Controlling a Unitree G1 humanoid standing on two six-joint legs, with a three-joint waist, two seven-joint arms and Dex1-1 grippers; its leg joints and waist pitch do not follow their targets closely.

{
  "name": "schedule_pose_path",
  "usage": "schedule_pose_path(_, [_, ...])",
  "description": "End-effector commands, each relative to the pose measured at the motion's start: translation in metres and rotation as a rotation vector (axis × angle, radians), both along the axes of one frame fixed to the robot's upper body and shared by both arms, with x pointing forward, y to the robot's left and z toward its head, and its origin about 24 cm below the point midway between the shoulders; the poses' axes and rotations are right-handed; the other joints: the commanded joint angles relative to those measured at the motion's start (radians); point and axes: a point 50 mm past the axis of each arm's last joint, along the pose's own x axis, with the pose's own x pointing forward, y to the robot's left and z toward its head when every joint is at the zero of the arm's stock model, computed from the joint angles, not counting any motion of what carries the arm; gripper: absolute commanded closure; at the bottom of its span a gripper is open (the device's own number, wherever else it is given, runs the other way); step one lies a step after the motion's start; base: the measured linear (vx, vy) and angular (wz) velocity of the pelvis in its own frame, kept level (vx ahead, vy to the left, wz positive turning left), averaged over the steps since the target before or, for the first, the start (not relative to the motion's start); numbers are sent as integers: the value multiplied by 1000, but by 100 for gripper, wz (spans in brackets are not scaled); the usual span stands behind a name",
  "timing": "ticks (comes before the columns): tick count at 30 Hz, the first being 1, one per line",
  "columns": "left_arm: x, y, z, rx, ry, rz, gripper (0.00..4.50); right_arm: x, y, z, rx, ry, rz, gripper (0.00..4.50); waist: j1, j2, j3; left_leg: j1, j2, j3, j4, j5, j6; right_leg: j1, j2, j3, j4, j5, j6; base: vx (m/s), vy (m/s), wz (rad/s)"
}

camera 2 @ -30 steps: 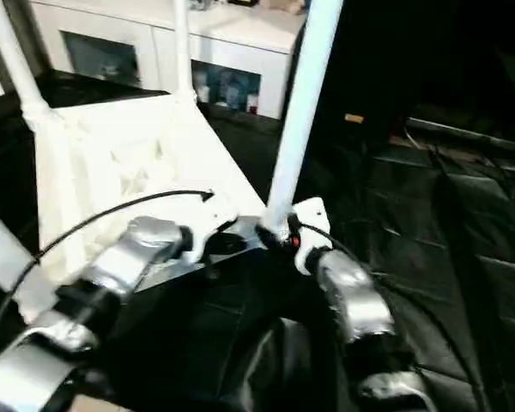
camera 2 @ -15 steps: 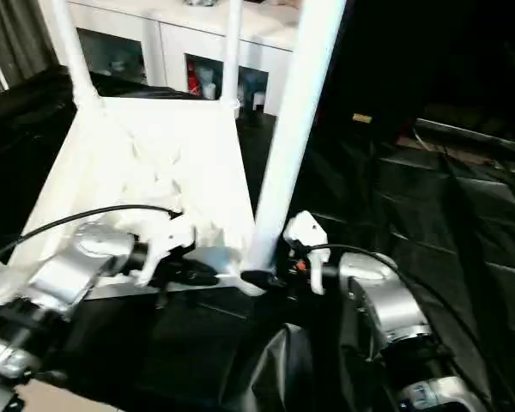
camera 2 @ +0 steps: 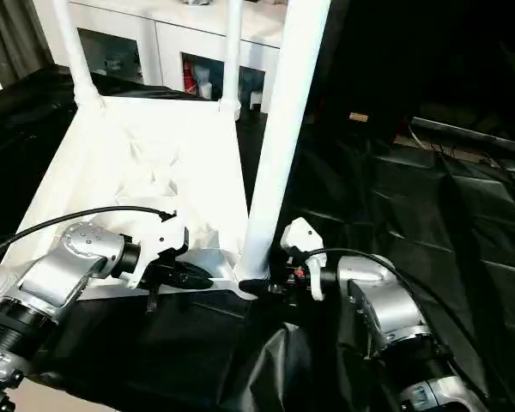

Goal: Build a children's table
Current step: Rotate leg to tighten

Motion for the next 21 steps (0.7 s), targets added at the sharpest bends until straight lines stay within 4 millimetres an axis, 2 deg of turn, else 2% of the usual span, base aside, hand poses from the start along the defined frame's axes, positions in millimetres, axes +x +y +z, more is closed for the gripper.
schedule_pose_path(1, [-5, -7, -3, -29, 24, -28, 450, -2, 1, 0, 9, 9, 12, 170, 2, 1, -54, 7, 25, -2, -59, -160, 32, 49, -70, 40, -63, -137, -202, 0, 0, 0])
schedule_pose_path(5, [-1, -15, -9, -13, 4, 39, 450, -3, 2, -10, 8, 25, -68, 177, 2, -3, -53, 7, 25, -1, -59, -161, 32, 48, -70, 40, -64, -141, -203, 0, 0, 0])
schedule_pose_path(6, [3, -19, -12, -4, -17, 81, 450, 0, 2, -15, -7, 14, -133, 177, 1, 0, -49, 8, 26, -3, -62, -188, 23, 47, -72, 39, -70, -187, -195, 0, 0, 0])
schedule_pose_path(7, [3, -19, -12, -4, -17, 81, 450, 0, 2, -15, -7, 14, -133, 177, 1, 0, -49, 8, 26, -3, -62, -188, 23, 47, -72, 39, -70, -187, -195, 0, 0, 0])
schedule_pose_path(8, [11, -28, -15, 9, -55, 162, 450, 4, 3, -20, -17, 1, -239, 178, -1, -1, -44, 10, 25, -2, -64, -224, 11, 41, -73, 39, -79, -257, -180, 0, 0, 0])
schedule_pose_path(9, [11, -28, -16, 9, -57, 167, 450, 5, 3, -20, -17, 1, -244, 178, -2, -3, -43, 18, 23, -4, -65, -267, -3, 37, -74, 38, -89, -348, -159, 0, 0, 0])
schedule_pose_path(10, [15, -32, -17, 14, -74, 203, 450, 7, 4, -22, -14, -1, -288, 178, -3, -6, -43, 17, 22, -6, -64, -281, -9, 38, -77, 39, -94, -407, -138, 0, 0, 0])
schedule_pose_path(11, [19, -36, -18, 20, -88, 251, 450, 10, 5, -23, -7, 0, -350, 178, -4, -5, -43, 15, 22, -9, -66, -281, -9, 39, -78, 38, -96, -427, -127, 0, 0, 0])
schedule_pose_path(12, [21, -38, -18, 22, -94, 271, 450, 11, 5, -24, -7, 1, -376, 178, -4, -5, -42, 17, 22, -9, -66, -292, -9, 34, -77, 37, -102, -464, -109, 0, 0, 0])
schedule_pose_path(13, [33, -52, -18, 21, -124, 398, 450, 21, 9, -27, -8, 7, -565, 178, -4, -2, -43, 18, 22, -10, -66, -295, -10, 33, -78, 38, -103, -473, -104, 0, 0, 0])
schedule_pose_path(14, [38, -58, -17, 20, -133, 448, 450, 24, 10, -28, -11, 13, -648, 178, -7, 1, -42, 28, 19, -7, -62, -310, -24, 18, -73, 38, -109, -492, -101, 0, 0, 0])
schedule_pose_path(15, [40, -64, -16, 17, -144, 469, 450, 26, 14, -29, -22, 15, -695, 178, -7, -5, -43, 24, 17, -11, -63, -307, -27, 27, -74, 34, -108, -503, -95, 0, 0, 0])
schedule_pose_path(16, [42, -71, -15, 14, -152, 482, 450, 27, 18, -30, -31, 13, -726, 178, -9, 1, -46, 9, 16, -16, -69, -285, -28, 39, -76, 33, -106, -495, -80, 0, 0, 0])
schedule_pose_path(17, [44, -79, -14, 13, -158, 485, 450, 28, 27, -30, -38, 2, -742, 178, -7, 3, -47, 9, 17, -16, -69, -281, -28, 36, -75, 34, -107, -482, -75, 0, 0, 0])
schedule_pose_path(18, [43, -85, -13, 30, -180, 449, 450, 26, 39, -26, 1, -18, -695, 178, -6, 4, -49, 16, 17, -14, -67, -287, -23, 30, -74, 36, -107, -452, -78, 0, 0, 0])
schedule_pose_path(19, [43, -85, -13, 31, -182, 447, 450, 26, 39, -26, 3, -19, -693, 178, -6, 1, -48, 10, 17, -14, -67, -286, -12, 35, -75, 37, -105, -425, -83, 0, 0, 0])
schedule_pose_path(20, [43, -86, -13, 35, -187, 439, 450, 25, 41, -25, 12, -22, -683, 178, -6, 1, -48, 10, 17, -14, -67, -286, -12, 35, -75, 37, -105, -425, -83, 0, 0, 0])
schedule_pose_path(21, [41, -88, -13, 27, -172, 417, 450, 24, 45, -22, 25, -53, -640, 178, -2, 4, -49, 11, 18, -11, -66, -276, 3, 34, -74, 39, -102, -382, -98, 0, 0, 0])
